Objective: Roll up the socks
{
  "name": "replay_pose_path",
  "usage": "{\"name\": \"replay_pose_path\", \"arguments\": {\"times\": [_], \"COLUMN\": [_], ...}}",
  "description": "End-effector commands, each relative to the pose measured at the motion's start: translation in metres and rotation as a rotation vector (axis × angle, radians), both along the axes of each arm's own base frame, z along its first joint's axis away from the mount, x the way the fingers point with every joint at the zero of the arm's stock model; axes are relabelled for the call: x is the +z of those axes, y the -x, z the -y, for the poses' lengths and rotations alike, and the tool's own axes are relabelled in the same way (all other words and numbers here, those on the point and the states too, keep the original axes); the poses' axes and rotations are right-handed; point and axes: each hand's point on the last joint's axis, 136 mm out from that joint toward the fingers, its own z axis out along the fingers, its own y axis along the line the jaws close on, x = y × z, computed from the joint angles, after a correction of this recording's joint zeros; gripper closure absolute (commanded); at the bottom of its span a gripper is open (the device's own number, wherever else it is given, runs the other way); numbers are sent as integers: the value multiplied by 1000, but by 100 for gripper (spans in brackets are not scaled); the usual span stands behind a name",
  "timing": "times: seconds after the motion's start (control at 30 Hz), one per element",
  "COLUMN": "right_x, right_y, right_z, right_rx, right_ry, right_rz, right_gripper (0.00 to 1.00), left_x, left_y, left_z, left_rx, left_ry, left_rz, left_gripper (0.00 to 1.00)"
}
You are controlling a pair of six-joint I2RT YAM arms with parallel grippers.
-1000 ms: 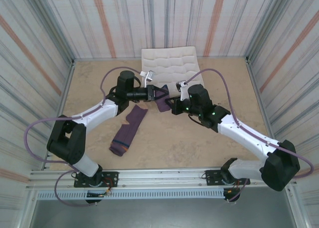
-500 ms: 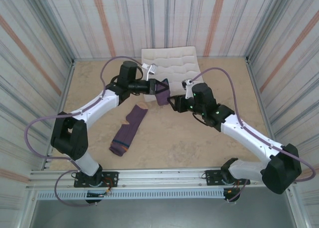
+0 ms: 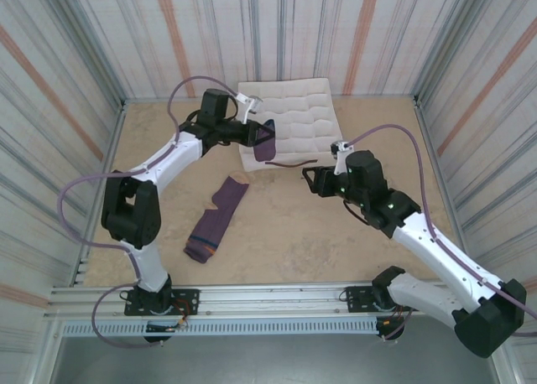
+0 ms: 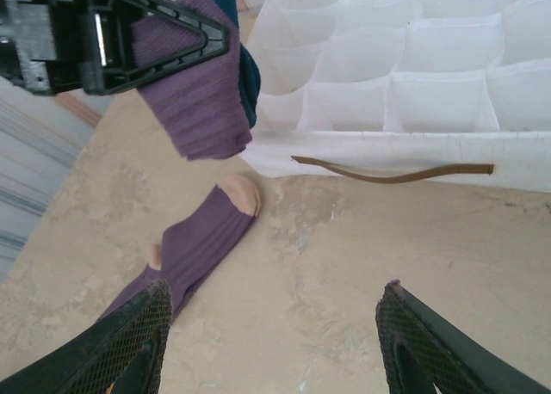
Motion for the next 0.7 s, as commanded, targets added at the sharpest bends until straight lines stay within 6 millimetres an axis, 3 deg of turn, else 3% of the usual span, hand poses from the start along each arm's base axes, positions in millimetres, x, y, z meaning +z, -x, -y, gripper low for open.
{"name": "replay_pose_path", "arguments": {"times": [0.0, 0.2, 0.67], "right_x": [-9, -13, -23], "right_y": [6, 11, 15], "right_z": [10, 14, 15], "right_rx": [-40, -46, -54], "right_ry": [-5, -6, -15], "right_rz": [-42, -56, -95], "right_gripper": [35, 35, 35], "left_x": [4, -9, -28], "left_y": [-9, -26, -49], "left_z": [-8, -17, -19], "left_rx": [-67, -77, -161], "left_ry": [-17, -83, -44], "left_rz": [100, 162, 124], "left_gripper": [100, 100, 100]}}
